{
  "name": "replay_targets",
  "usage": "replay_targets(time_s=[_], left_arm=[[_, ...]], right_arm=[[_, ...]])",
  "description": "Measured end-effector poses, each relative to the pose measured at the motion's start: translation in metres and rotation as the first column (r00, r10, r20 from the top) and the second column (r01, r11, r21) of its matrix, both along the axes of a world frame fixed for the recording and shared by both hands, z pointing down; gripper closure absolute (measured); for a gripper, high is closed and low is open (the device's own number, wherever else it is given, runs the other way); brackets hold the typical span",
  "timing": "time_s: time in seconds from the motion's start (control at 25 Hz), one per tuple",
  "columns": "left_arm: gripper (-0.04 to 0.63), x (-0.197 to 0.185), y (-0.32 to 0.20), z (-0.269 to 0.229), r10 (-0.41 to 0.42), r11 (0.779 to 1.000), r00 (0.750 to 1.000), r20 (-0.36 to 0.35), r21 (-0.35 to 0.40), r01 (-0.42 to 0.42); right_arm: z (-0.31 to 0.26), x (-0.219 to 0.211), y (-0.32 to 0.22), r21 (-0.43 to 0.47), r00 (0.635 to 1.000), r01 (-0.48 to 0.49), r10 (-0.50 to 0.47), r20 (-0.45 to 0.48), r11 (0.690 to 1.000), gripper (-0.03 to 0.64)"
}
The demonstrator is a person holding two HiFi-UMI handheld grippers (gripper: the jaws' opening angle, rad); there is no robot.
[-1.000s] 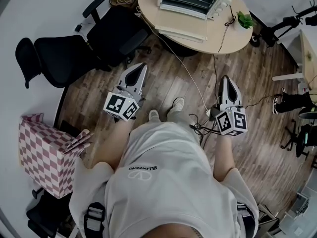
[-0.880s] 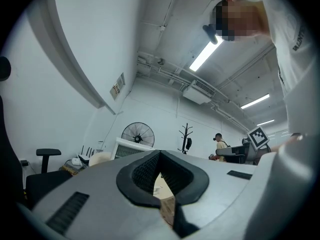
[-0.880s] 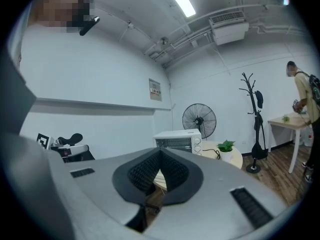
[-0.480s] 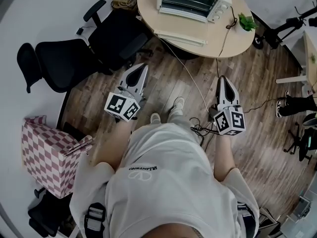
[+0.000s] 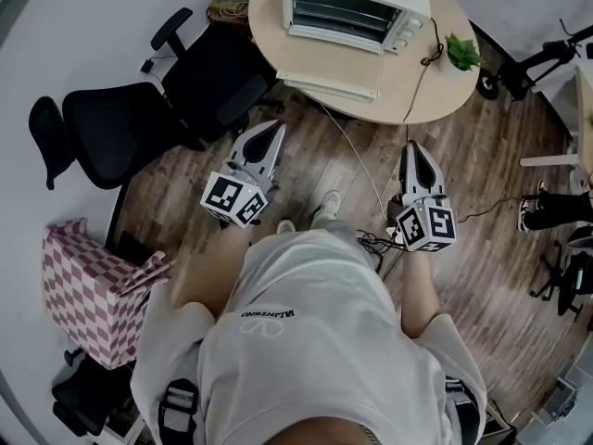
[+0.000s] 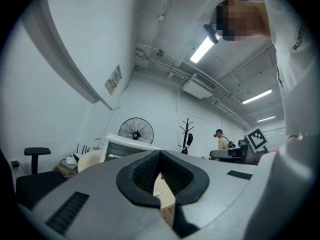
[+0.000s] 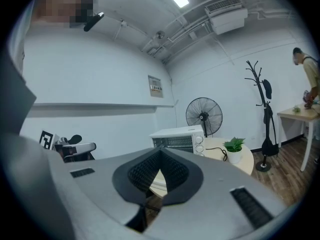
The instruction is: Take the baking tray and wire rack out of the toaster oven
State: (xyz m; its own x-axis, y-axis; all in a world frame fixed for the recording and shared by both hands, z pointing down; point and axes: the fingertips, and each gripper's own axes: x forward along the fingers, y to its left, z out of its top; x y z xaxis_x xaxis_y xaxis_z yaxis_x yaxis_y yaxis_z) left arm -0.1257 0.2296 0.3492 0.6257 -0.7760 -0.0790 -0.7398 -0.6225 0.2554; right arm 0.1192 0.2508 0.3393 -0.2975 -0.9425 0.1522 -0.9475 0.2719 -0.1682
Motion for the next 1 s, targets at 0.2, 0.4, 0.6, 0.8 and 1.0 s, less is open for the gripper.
replay_targets(time_s=[0.2, 0.4, 0.6, 0.8, 1.0], left_arm=[[0.595, 0.022, -0.038, 0.002, -0.025, 1.000, 1.000, 0.009, -0.011, 0.025], [0.595, 0.051, -0.069, 0.011, -0.048, 0.998, 0.999, 0.023, -0.026, 0.048], [0.595, 0.080, -0.093, 0.013, -0.073, 0.997, 0.997, 0.026, -0.032, 0.073], [0.595, 0.102, -0.103, 0.012, -0.104, 0.994, 0.994, 0.025, -0.029, 0.104], [0.595, 0.109, -0.104, 0.014, -0.111, 0.993, 0.993, 0.029, -0.045, 0.112]], right_arm=[[0.006, 0.015, -0.043, -0.011, 0.999, 0.041, -0.041, 0.014, 0.999, 0.615], [0.012, 0.034, -0.079, -0.024, 0.996, 0.087, -0.086, 0.026, 0.996, 0.615], [0.017, 0.054, -0.105, -0.032, 0.990, 0.135, -0.133, 0.039, 0.990, 0.615], [0.022, 0.068, -0.123, -0.035, 0.984, 0.175, -0.173, 0.051, 0.984, 0.615], [0.024, 0.071, -0.130, -0.036, 0.979, 0.197, -0.194, 0.064, 0.980, 0.615]])
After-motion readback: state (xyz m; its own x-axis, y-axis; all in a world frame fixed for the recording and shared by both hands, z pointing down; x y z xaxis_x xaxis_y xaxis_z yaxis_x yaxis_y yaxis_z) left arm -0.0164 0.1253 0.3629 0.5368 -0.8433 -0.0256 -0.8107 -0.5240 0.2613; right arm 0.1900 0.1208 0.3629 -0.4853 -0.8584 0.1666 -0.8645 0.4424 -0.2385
